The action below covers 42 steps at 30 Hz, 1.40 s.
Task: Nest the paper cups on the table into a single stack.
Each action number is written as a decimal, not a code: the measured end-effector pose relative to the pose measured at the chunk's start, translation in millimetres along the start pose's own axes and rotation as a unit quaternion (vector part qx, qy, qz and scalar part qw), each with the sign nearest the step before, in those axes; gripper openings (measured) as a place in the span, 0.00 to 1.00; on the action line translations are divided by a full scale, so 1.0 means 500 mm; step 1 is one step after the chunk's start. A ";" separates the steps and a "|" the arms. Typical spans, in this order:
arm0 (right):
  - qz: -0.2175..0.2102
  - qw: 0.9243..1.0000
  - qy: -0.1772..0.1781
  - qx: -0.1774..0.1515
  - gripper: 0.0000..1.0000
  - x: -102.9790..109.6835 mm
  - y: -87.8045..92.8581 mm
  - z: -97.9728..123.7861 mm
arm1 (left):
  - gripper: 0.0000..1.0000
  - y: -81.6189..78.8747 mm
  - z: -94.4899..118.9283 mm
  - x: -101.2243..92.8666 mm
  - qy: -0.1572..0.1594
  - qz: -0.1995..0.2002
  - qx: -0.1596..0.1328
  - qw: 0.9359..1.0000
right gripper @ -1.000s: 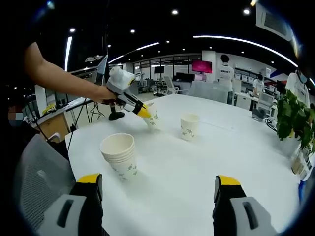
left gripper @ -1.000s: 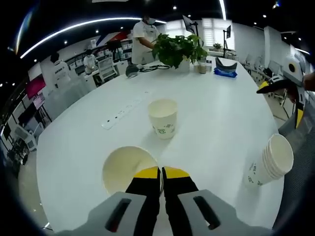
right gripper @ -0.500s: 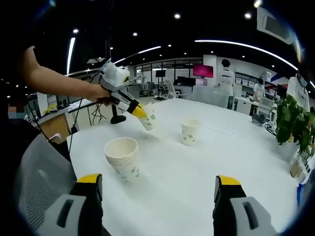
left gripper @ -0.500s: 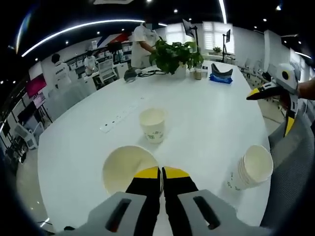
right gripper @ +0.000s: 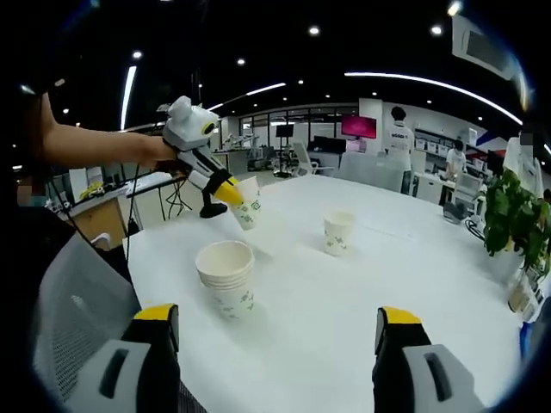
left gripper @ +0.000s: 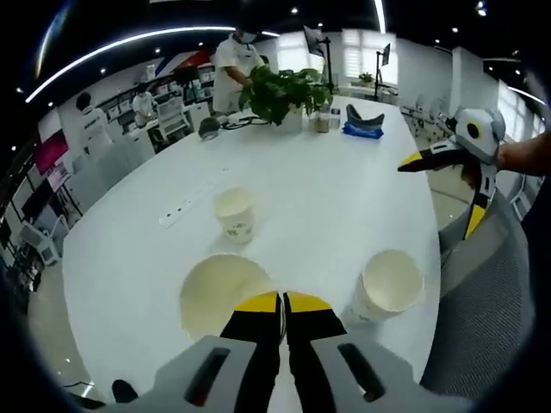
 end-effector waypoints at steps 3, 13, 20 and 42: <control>0.001 1.000 0.000 -0.002 0.96 0.002 0.001 0.007 | 0.00 -0.009 0.007 -0.016 0.007 -0.007 0.001 1.000; 0.005 1.000 0.004 0.000 0.97 0.006 0.007 0.025 | 0.00 -0.046 0.032 -0.075 0.031 -0.037 0.007 0.999; 0.007 1.000 0.005 0.002 0.97 0.012 0.008 0.033 | 0.00 -0.078 0.045 -0.132 0.053 -0.057 0.003 0.997; 0.009 1.000 0.008 0.006 0.96 0.014 0.011 0.034 | 0.00 -0.086 0.023 -0.230 0.116 -0.098 0.039 0.988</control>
Point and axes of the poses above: the point that each gripper's makers call its tool centre point, and the gripper's own axes: z roughly backward along the fingers, x roughly to its left, y roughly out of its underside, the point moved 4 cm from there along z, roughly backward along the fingers, and after that the axes turned 12 degrees about y, right-handed, at the moved point
